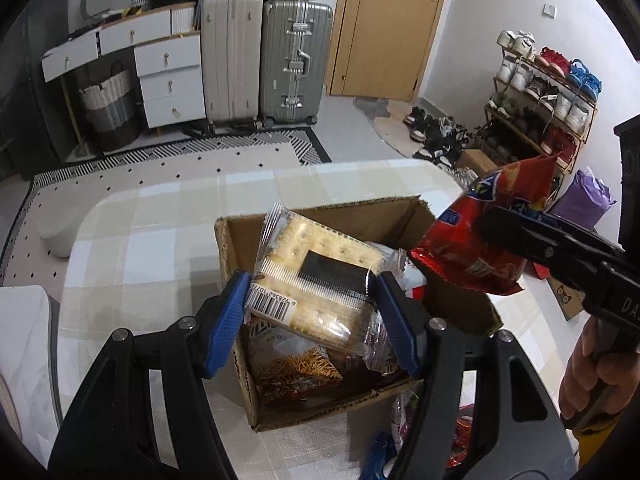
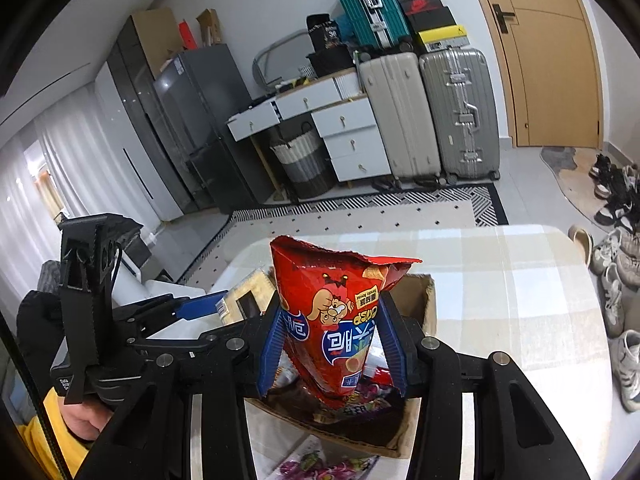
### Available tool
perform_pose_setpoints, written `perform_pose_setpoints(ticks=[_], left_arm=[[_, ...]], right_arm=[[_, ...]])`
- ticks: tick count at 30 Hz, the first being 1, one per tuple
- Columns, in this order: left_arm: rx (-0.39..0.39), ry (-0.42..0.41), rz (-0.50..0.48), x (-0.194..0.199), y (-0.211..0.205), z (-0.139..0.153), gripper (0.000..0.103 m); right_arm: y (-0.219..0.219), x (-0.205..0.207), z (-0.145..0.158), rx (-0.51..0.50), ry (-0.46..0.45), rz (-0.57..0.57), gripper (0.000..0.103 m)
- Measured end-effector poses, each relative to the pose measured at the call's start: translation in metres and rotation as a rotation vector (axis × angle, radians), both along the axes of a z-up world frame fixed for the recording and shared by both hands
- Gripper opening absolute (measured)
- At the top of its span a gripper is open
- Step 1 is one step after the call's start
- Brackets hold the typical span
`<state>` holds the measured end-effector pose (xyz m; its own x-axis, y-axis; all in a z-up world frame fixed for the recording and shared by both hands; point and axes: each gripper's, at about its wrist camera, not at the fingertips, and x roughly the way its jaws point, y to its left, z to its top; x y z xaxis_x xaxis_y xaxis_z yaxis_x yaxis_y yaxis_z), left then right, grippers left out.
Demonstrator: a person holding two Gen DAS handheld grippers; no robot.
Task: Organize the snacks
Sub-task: 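Lower both packages into the box and open both grippers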
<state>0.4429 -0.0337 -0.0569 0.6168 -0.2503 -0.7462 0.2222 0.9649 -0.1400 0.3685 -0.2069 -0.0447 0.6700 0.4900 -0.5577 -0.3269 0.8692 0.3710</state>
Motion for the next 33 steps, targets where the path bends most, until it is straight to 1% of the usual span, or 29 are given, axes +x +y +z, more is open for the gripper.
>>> perform_pose_setpoints(ticks=[5,11,17,19,23,26,30,31,33], left_arm=[[0.018,-0.004,-0.018,0.011,-0.01,-0.013,0.062],[0.006,-0.02,-0.009,0.011,-0.005,-0.014,0.062],[0.013,-0.034,0.006,-0.025,0.003,-0.006,0.062],[0.016,-0.035,-0.003,-0.036,0.007,-0.003,0.062],[0.005,-0.054,-0.006,-0.048,0.011,0.005,0.062],[0.006,-0.057,-0.006,-0.055,0.014,0.011,0.062],[0.013,-0.071,-0.002,-0.068,0.018,0.022,0.064],[0.016,-0.072,0.003,-0.071,0.018,0.025,0.067],[0.017,-0.08,0.005,-0.078,0.02,0.031,0.069]], right_arm=[[-0.001,0.005,-0.012,-0.013,0.023,0.007,0.044],[0.002,0.006,-0.019,-0.019,0.037,0.018,0.045],[0.01,0.01,-0.019,-0.036,0.049,0.031,0.045],[0.015,0.01,-0.021,-0.05,0.057,0.038,0.045],[0.024,0.011,-0.031,-0.084,0.091,0.055,0.045],[0.025,0.011,-0.033,-0.087,0.099,0.062,0.045],[0.024,0.005,-0.024,-0.101,0.073,0.04,0.048],[0.024,0.003,-0.022,-0.099,0.068,0.037,0.051],[0.02,0.0,-0.016,-0.074,0.067,0.036,0.053]])
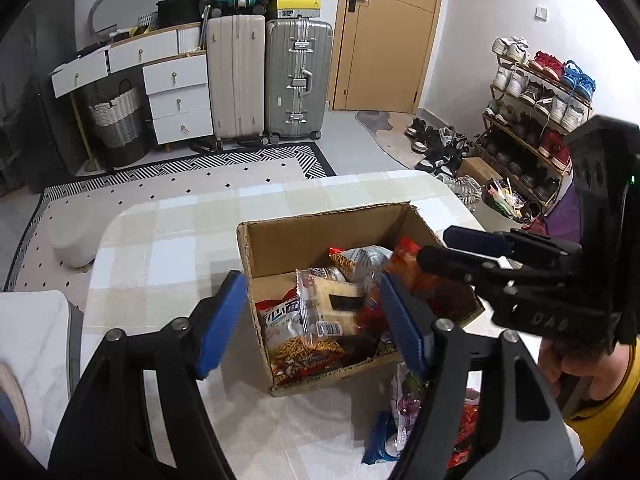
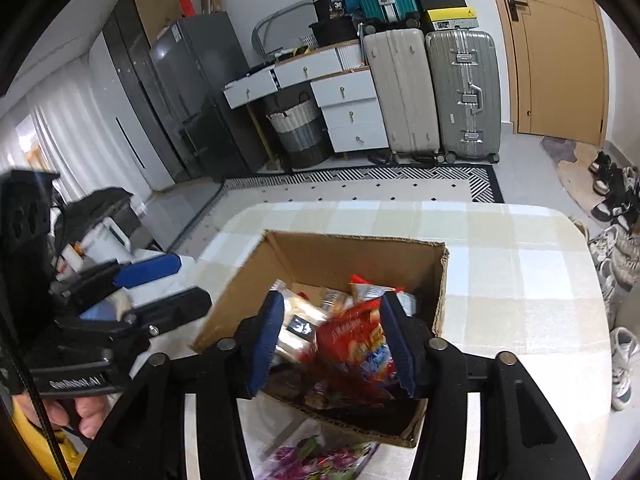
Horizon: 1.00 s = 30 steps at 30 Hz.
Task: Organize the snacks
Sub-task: 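Lower both packages into the box and open both grippers, then withdraw both grippers from the box toward the remaining snacks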
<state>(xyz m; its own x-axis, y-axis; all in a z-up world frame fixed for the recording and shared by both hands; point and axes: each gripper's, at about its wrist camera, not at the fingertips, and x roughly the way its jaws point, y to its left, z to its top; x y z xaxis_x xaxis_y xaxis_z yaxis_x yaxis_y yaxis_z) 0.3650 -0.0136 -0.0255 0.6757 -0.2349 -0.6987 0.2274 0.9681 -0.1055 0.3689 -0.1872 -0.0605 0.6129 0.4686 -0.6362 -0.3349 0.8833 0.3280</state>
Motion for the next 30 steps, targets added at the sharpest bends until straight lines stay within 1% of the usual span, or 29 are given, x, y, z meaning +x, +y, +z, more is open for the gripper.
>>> perform_pose_setpoints(ticks=[5,6,7,8,9,11,13,14,15,18,20,21,22,24,26,27,28,29,30], left_arm=[[0.003,-0.033,0.0,-0.028,0.003,0.016,0.073],[0.0,-0.043,0.009,-0.036,0.006,0.02,0.076],[-0.007,-0.048,0.014,-0.042,0.008,0.023,0.079],[-0.019,-0.055,0.017,-0.051,0.01,0.026,0.079],[-0.023,-0.058,0.02,-0.057,0.01,0.031,0.079],[-0.023,-0.064,0.032,-0.072,0.012,0.036,0.079],[-0.031,-0.074,0.046,-0.09,0.013,0.042,0.08],[-0.037,-0.078,0.055,-0.099,0.015,0.045,0.08],[-0.045,-0.083,0.064,-0.107,0.017,0.048,0.081],[-0.058,-0.099,0.079,-0.137,0.019,0.055,0.082],[-0.068,-0.104,0.084,-0.157,0.021,0.06,0.082],[-0.082,-0.1,0.079,-0.168,0.023,0.065,0.082],[-0.098,-0.105,0.074,-0.18,0.023,0.069,0.082],[-0.116,-0.136,0.073,-0.207,0.022,0.078,0.082],[-0.105,-0.182,0.082,-0.238,0.02,0.088,0.085],[-0.102,-0.197,0.083,-0.251,0.019,0.092,0.088],[-0.1,-0.21,0.081,-0.264,0.018,0.096,0.09],[-0.097,-0.225,0.082,-0.279,0.017,0.099,0.09],[-0.091,-0.236,0.088,-0.29,0.017,0.103,0.093]], right_arm=[[-0.008,-0.018,0.023,0.024,-0.05,-0.027,0.054],[-0.01,-0.024,0.029,0.035,-0.064,-0.034,0.054],[-0.012,-0.031,0.034,0.049,-0.08,-0.041,0.055],[-0.014,-0.037,0.039,0.06,-0.091,-0.043,0.057],[-0.016,-0.044,0.044,0.069,-0.101,-0.045,0.06],[-0.019,-0.061,0.054,0.08,-0.133,-0.052,0.063],[-0.023,-0.083,0.062,0.085,-0.17,-0.058,0.069],[-0.025,-0.092,0.065,0.089,-0.186,-0.067,0.07],[-0.027,-0.104,0.067,0.094,-0.202,-0.075,0.072],[-0.034,-0.142,0.072,0.116,-0.244,-0.092,0.073],[-0.038,-0.162,0.073,0.136,-0.263,-0.097,0.081],[-0.04,-0.175,0.072,0.146,-0.272,-0.103,0.09],[-0.041,-0.19,0.071,0.152,-0.286,-0.112,0.094],[-0.038,-0.216,0.069,0.146,-0.32,-0.117,0.096],[-0.034,-0.243,0.067,0.129,-0.346,-0.111,0.098],[-0.032,-0.253,0.066,0.136,-0.348,-0.101,0.098],[-0.03,-0.26,0.066,0.157,-0.345,-0.092,0.1],[-0.031,-0.271,0.065,0.209,-0.334,-0.075,0.1],[-0.032,-0.28,0.064,0.236,-0.328,-0.066,0.1]])
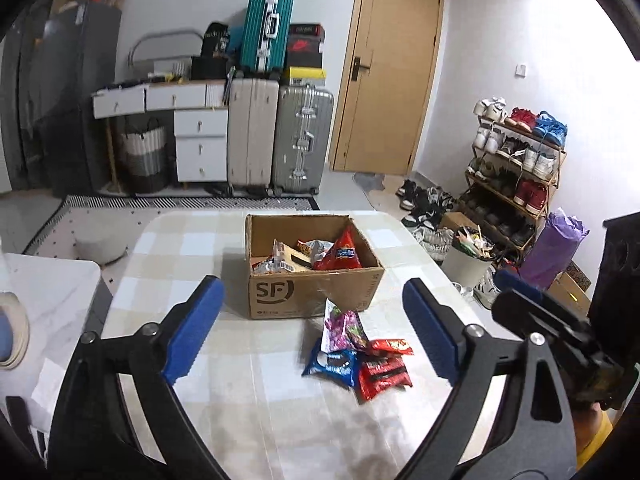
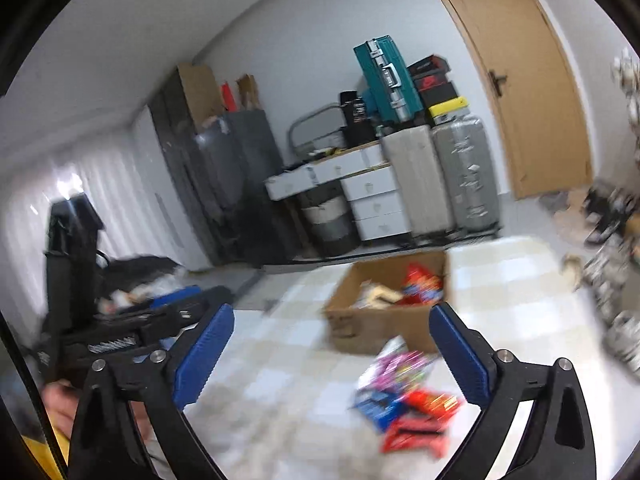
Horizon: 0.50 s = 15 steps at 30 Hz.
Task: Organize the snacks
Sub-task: 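Withdraw both grippers from the box toward the remaining snacks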
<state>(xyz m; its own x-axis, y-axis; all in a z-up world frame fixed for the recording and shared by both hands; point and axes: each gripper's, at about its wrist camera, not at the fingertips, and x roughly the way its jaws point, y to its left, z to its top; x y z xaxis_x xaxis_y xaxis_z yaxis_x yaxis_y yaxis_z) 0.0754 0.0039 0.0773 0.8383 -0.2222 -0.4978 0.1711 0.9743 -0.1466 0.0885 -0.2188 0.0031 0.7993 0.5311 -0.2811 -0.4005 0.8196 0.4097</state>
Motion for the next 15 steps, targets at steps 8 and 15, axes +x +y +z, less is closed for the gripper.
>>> perform_pose_setpoints(ticks=[8,15], left_arm=[[0.009,-0.078,0.019,-0.093,-0.003,0.005,0.102],[0.0,-0.057,0.038,-0.144,-0.006,-0.014,0.102]], right_arm=[[0.0,-0.083,0.013,0.003,-0.104,-0.068,0.102],[0.015,-0.132,0.007,-0.119,-0.174,-0.107,0.102]])
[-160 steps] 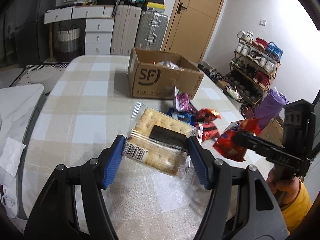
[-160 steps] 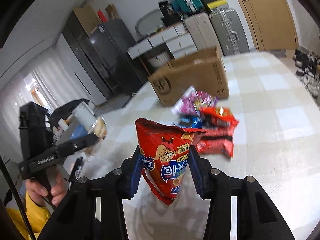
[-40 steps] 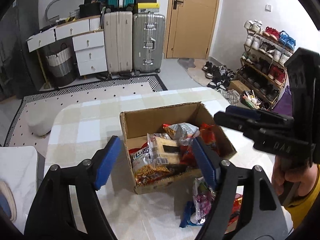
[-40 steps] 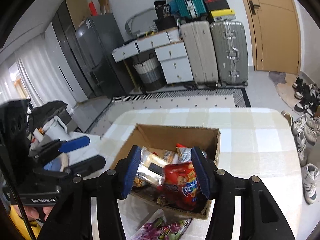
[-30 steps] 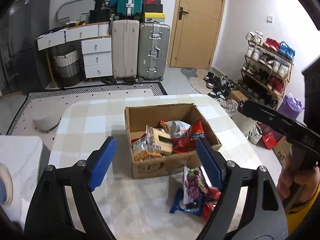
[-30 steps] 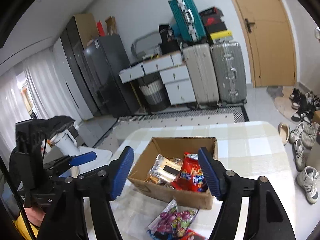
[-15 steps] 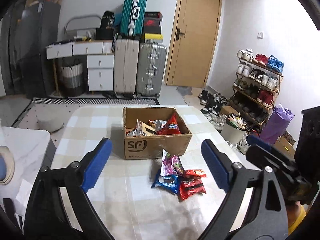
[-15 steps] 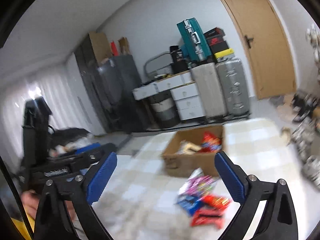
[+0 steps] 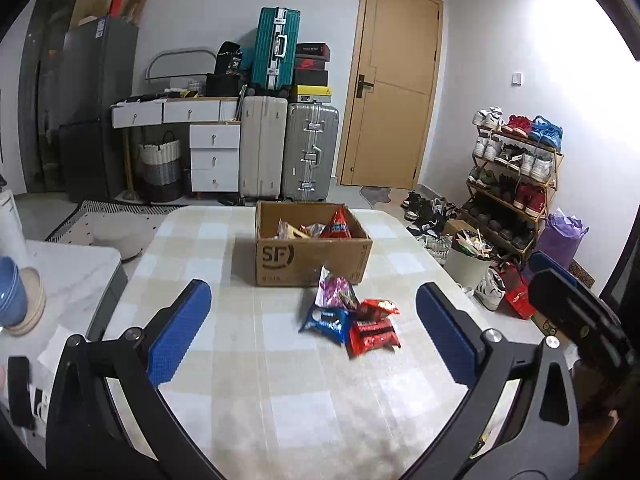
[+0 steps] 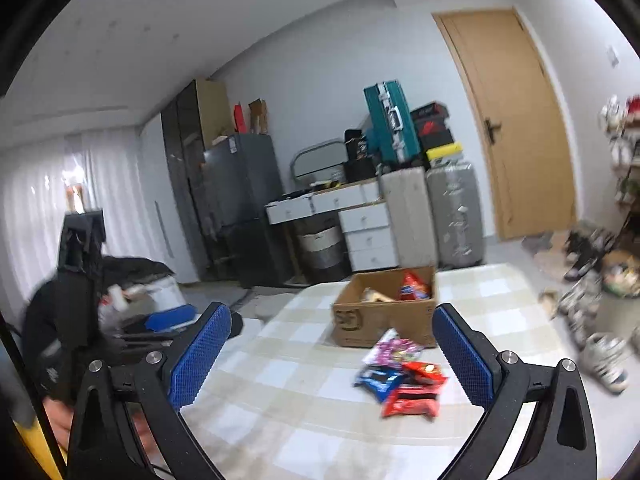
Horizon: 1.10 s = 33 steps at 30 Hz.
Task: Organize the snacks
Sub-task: 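Withdraw both grippers from the box toward the remaining snacks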
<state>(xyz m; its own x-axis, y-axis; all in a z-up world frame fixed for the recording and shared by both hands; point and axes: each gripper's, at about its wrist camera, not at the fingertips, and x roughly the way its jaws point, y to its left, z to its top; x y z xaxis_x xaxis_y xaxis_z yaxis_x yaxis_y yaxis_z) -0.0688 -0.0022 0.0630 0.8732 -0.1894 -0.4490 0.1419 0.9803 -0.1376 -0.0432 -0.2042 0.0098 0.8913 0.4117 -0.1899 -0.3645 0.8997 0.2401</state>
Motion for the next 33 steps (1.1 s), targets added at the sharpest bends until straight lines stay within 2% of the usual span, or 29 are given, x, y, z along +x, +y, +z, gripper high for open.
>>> perform_pose_setpoints(ticks=[2,8,15,25,29,33], left_arm=[[0.004,0.011,-0.01,-0.008,-0.003,-0.004,0.102],[0.02,0.046,-0.01,-0.001,-0.003,-0.016,0.102],[0.025,0.124,-0.017,0.041,-0.005,-0.043,0.102],[0.018,0.244,-0.065,0.107,-0.016,-0.107,0.102],[0.015,0.295,-0.086,0.138,-0.025,-0.133,0.102],[0.035,0.336,-0.088,0.168,-0.032,-0.157,0.102]], right_arm=[[0.002,-0.003,-0.004,-0.021,0.001,-0.013,0.102],[-0.004,-0.003,-0.018,-0.026,0.026,-0.035,0.102],[-0.011,-0.004,-0.04,-0.034,0.011,-0.099,0.102],[-0.015,0.048,-0.087,0.009,0.177,-0.005,0.102],[-0.017,0.068,-0.102,-0.005,0.219,-0.025,0.102],[-0.023,0.099,-0.122,-0.009,0.322,-0.03,0.102]])
